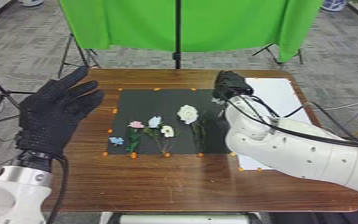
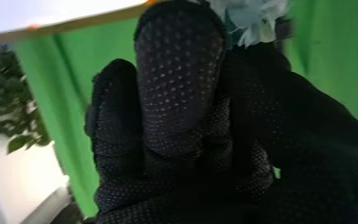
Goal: Arrange flowers
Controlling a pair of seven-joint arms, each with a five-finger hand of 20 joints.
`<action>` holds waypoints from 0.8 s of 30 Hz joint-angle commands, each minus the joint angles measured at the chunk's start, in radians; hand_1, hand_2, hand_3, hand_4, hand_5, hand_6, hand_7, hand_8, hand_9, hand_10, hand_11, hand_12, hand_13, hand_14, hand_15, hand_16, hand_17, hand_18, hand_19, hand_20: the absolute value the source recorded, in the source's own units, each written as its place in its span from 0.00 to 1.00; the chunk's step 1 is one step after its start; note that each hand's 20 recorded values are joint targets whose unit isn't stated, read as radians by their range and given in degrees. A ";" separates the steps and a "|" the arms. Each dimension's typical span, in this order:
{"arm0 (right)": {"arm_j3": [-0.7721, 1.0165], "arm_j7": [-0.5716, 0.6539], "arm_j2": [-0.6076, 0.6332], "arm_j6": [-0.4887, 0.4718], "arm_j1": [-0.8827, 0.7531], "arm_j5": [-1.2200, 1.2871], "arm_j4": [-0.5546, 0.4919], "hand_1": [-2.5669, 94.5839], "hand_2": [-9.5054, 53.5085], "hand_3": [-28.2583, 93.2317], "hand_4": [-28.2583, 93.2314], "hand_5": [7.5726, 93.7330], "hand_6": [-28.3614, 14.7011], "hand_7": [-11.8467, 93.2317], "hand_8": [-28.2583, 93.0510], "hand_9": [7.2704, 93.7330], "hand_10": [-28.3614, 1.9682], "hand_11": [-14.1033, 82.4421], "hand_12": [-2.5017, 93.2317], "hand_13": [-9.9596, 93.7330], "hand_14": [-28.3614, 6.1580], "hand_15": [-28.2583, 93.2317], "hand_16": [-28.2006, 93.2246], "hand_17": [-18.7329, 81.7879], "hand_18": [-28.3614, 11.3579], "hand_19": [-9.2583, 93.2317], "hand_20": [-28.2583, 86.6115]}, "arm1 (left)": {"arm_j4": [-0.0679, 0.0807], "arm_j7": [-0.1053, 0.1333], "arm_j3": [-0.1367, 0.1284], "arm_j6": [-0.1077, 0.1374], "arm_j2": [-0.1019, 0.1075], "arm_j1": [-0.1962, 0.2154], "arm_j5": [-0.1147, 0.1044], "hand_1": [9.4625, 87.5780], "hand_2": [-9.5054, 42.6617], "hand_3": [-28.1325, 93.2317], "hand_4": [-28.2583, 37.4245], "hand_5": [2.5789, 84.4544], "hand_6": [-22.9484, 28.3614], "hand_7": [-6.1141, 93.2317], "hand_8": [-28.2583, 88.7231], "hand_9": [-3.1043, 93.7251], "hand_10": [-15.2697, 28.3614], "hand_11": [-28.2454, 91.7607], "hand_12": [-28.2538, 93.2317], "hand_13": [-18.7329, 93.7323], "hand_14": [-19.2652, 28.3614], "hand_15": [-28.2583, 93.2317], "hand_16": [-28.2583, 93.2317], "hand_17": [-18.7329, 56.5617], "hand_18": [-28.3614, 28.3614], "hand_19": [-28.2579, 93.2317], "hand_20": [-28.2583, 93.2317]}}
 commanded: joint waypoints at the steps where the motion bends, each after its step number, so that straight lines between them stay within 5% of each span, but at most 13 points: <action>1: -0.011 -0.003 -0.033 0.020 -0.027 -0.001 -0.030 0.62 0.00 0.82 0.00 0.90 0.74 0.34 0.26 1.00 0.77 0.31 0.34 0.98 0.84 0.60 0.46 0.70 0.37 1.00 0.33 | 0.013 -0.033 0.001 -0.017 -0.014 -0.011 0.012 0.16 0.34 0.87 0.10 0.45 0.68 0.20 0.17 0.37 0.86 0.50 0.32 0.39 1.00 0.69 0.14 0.16 1.00 0.84 0.11; 24: -0.029 0.009 -0.050 -0.002 -0.050 0.024 -0.025 0.59 0.00 0.83 0.00 0.86 0.72 0.35 0.25 1.00 0.77 0.26 0.35 0.96 0.82 0.61 0.45 0.67 0.34 1.00 0.34 | 0.016 -0.014 0.011 -0.010 -0.003 -0.015 0.004 0.16 0.34 0.87 0.10 0.45 0.68 0.20 0.17 0.37 0.86 0.50 0.32 0.39 1.00 0.69 0.14 0.16 1.00 0.84 0.11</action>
